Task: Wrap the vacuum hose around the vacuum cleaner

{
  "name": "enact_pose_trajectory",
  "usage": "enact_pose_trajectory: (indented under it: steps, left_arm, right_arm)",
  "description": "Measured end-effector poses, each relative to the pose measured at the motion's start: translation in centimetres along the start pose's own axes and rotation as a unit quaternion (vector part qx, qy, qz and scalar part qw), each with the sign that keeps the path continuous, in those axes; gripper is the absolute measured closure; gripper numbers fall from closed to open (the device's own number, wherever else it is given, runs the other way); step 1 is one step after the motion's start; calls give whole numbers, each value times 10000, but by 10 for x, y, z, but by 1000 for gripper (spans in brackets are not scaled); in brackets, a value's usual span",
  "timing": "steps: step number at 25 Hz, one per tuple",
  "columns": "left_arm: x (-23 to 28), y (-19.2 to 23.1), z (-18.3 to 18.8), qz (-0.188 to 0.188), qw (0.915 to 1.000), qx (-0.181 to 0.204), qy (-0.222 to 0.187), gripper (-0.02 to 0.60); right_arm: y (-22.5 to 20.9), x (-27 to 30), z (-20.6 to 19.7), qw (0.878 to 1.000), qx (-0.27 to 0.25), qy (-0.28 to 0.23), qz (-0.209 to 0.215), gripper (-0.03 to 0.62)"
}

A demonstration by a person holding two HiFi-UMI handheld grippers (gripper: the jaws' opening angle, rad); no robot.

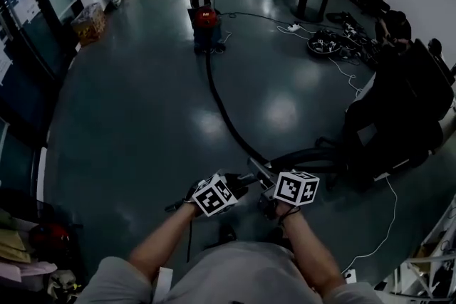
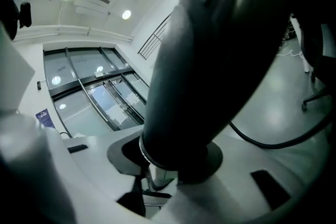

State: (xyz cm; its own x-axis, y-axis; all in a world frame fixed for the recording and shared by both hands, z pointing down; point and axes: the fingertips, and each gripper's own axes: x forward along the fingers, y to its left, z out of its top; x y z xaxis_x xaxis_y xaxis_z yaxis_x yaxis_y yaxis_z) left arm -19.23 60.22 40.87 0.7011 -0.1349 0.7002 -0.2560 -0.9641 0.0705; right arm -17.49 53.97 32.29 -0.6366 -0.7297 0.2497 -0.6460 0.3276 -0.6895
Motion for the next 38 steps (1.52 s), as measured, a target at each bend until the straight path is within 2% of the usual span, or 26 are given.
enact_pose_trajectory:
  steps: [7, 11, 15, 18, 24, 29, 33, 38]
  left_arm:
    - [5, 25, -24, 193, 9998, -87, 60, 419]
    - [0, 34, -21, 355, 9988, -348, 0, 419]
    - [-3, 59, -16, 644, 9966, -507, -89, 420]
    - [-4, 74, 1, 698, 9944, -709, -345, 423]
    - [17, 110, 52, 693, 9913, -955, -579, 428]
    - [31, 135, 80, 667, 9903, -1118, -488, 428]
    - [43, 149, 92, 674, 9877, -1321, -494, 430]
    - [57, 161, 101, 753, 9872, -1344, -404, 430]
  right_arm:
    - [-7, 8, 27, 10000, -42, 66, 12, 464]
    - [-6, 19, 37, 9996, -35, 260, 128, 464]
    - [-9, 47, 53, 9990, 12, 314, 314, 464]
    - [-17, 62, 76, 9988, 152, 124, 449, 464]
    - [-57, 77, 140, 9967, 418, -385, 579, 464]
    - [-87, 89, 176, 9945, 674, -557, 583, 464]
    - [-102, 102, 187, 9940, 746, -591, 547, 463]
    - [-109, 122, 173, 9932, 943, -333, 596, 462]
